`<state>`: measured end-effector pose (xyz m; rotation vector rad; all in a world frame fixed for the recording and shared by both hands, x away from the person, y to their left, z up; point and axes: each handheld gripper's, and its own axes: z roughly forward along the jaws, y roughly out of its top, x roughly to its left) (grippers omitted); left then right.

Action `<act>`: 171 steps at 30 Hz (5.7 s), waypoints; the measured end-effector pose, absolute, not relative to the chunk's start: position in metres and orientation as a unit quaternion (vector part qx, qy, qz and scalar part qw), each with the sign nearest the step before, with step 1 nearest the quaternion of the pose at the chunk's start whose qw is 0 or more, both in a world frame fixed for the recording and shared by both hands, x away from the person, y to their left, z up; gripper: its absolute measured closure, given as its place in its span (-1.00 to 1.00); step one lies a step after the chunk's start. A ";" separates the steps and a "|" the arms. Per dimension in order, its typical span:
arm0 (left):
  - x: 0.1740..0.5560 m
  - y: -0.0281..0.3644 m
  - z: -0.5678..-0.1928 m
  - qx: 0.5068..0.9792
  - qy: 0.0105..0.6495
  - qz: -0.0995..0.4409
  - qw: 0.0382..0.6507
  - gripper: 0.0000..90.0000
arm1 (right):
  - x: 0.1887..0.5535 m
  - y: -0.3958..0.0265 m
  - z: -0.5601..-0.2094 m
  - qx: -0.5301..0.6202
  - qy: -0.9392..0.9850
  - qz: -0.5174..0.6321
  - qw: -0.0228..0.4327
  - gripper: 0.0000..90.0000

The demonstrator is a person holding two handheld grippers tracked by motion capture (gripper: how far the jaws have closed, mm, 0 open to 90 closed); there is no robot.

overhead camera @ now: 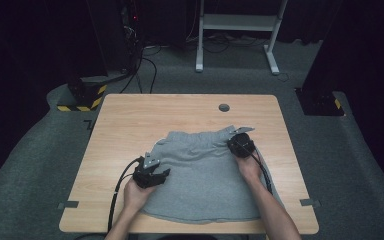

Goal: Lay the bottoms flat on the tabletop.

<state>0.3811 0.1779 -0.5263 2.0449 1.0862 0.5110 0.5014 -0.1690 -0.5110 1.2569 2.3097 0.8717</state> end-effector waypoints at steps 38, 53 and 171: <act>0.381 0.176 -0.526 0.798 0.430 0.205 0.370 -0.08 | 0.487 -0.209 -0.490 0.460 0.802 0.324 0.201 0.38; 0.384 0.178 -0.516 0.808 0.419 0.195 0.365 -0.02 | 0.442 -0.181 -0.503 0.420 0.817 0.336 0.209 0.10; 0.429 0.144 -0.499 0.771 0.476 0.169 0.389 0.01 | 0.464 -0.099 -0.500 0.286 0.867 0.379 0.153 0.43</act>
